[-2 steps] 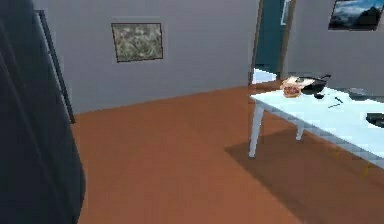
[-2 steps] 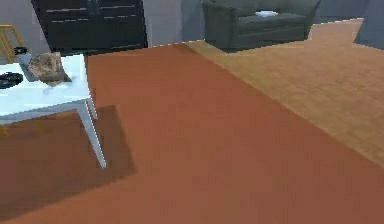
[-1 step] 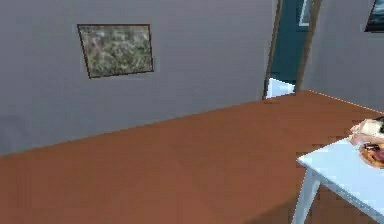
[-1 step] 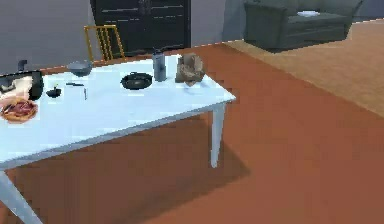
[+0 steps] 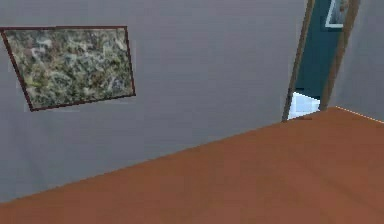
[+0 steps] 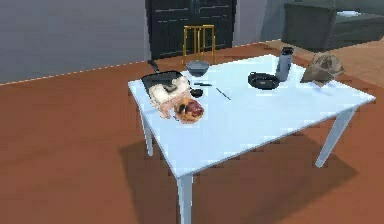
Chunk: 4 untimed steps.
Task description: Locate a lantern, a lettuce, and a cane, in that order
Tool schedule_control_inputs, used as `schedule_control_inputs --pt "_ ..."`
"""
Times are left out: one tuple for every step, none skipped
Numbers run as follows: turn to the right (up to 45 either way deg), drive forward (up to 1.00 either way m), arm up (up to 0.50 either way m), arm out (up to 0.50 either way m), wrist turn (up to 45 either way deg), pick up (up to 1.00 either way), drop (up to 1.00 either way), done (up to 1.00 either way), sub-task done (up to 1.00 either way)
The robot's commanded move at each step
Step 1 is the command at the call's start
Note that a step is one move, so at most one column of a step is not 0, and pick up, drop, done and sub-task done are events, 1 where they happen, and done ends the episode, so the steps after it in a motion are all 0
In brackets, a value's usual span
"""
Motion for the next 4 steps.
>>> schedule_control_inputs --pt "9.0 0.0 0.0 0.0 0.0 0.0 0.0 0.0 0.0" --pt "0.0 0.4 0.0 0.0 0.0 0.0 0.0 0.0 0.0" --pt "36.0 0.0 0.0 0.0 0.0 0.0 0.0 0.0 0.0" --pt "0.0 1.0 0.0 0.0 0.0 0.0 0.0 0.0 0.0"
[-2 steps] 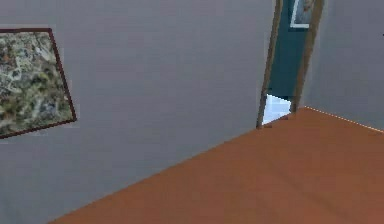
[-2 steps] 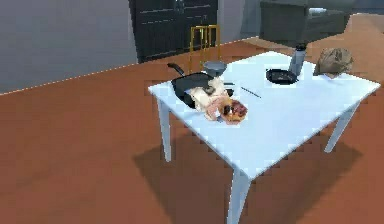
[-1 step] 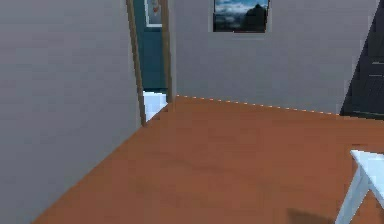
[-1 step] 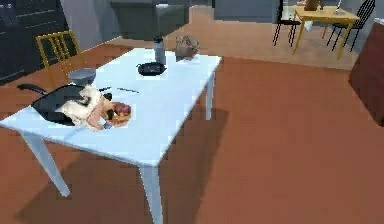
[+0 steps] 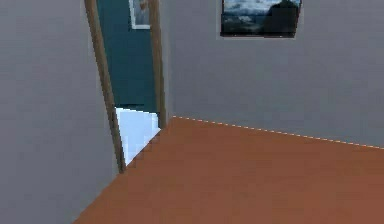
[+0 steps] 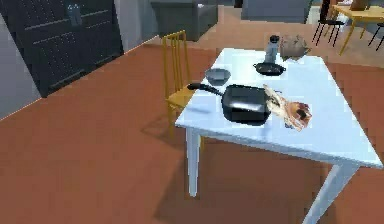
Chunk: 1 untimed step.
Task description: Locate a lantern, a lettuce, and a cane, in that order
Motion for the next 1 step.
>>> schedule_control_inputs --pt "0.0 1.0 0.0 0.0 0.0 0.0 0.0 0.0 0.0"
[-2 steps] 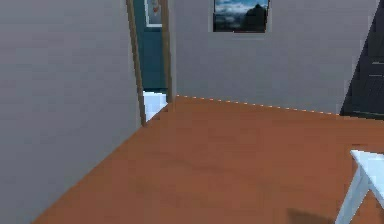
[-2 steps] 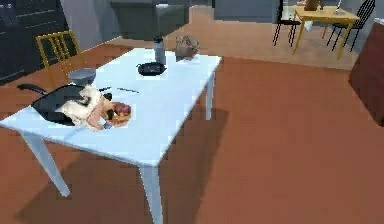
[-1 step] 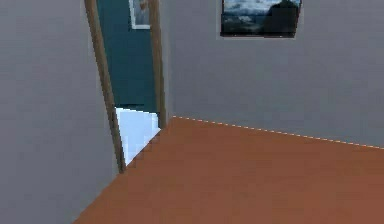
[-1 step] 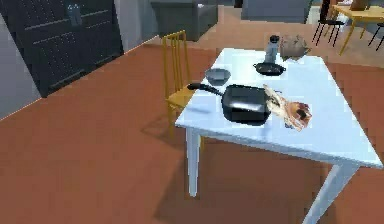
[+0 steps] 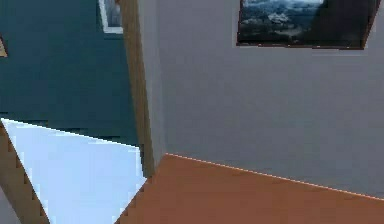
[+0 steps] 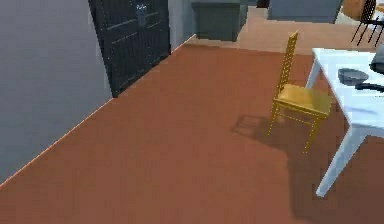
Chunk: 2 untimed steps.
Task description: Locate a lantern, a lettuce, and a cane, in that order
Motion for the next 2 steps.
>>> schedule_control_inputs --pt "0.0 0.65 0.0 0.0 0.0 0.0 0.0 0.0 0.0" --pt "-24.0 0.0 0.0 0.0 0.0 0.0 0.0 0.0 0.0"
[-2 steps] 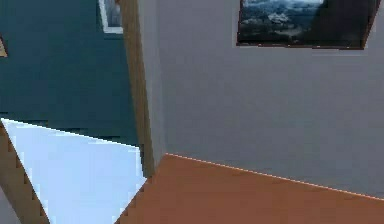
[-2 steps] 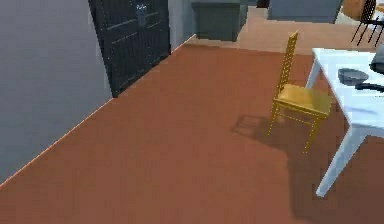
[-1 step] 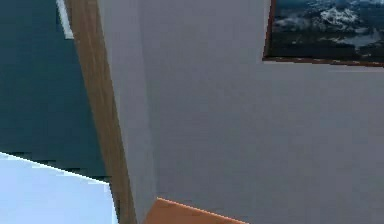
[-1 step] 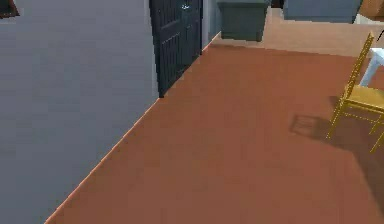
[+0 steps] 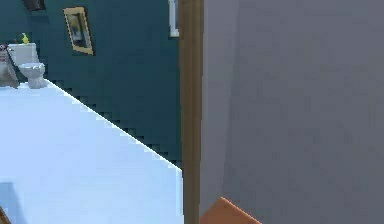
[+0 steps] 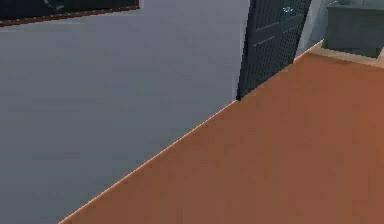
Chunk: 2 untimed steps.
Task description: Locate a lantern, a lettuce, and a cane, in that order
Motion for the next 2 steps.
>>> schedule_control_inputs --pt "0.0 0.15 0.0 0.0 0.0 0.0 0.0 0.0 0.0" --pt "-36.0 0.0 0.0 0.0 0.0 0.0 0.0 0.0 0.0"
